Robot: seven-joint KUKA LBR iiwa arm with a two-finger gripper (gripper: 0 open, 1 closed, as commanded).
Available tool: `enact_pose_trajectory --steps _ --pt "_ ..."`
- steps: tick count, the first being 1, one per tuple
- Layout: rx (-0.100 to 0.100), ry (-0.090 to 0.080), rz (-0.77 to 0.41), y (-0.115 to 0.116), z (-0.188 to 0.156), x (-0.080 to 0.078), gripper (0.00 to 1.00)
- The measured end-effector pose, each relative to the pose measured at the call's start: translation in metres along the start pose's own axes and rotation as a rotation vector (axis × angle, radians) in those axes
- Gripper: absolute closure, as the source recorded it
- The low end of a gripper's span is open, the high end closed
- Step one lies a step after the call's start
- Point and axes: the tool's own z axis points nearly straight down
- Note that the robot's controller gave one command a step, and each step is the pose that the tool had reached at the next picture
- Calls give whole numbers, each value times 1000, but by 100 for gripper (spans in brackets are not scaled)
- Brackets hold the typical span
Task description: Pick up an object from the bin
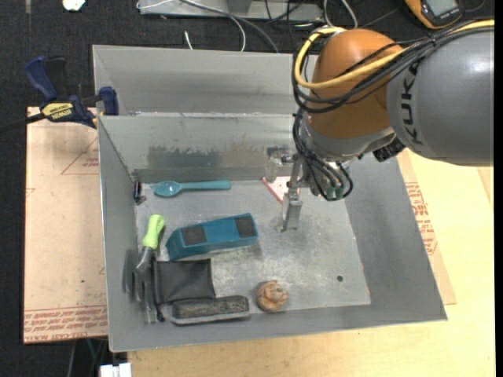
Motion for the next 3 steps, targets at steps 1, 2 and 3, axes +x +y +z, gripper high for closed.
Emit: enact_pose_trajectory --steps 1,2,3 --pt "-1 -8 2 0 -5 -2 0" --pt "0 -10 -150 32 60 1 0" --pt "3 -14 -489 75 61 24 0"
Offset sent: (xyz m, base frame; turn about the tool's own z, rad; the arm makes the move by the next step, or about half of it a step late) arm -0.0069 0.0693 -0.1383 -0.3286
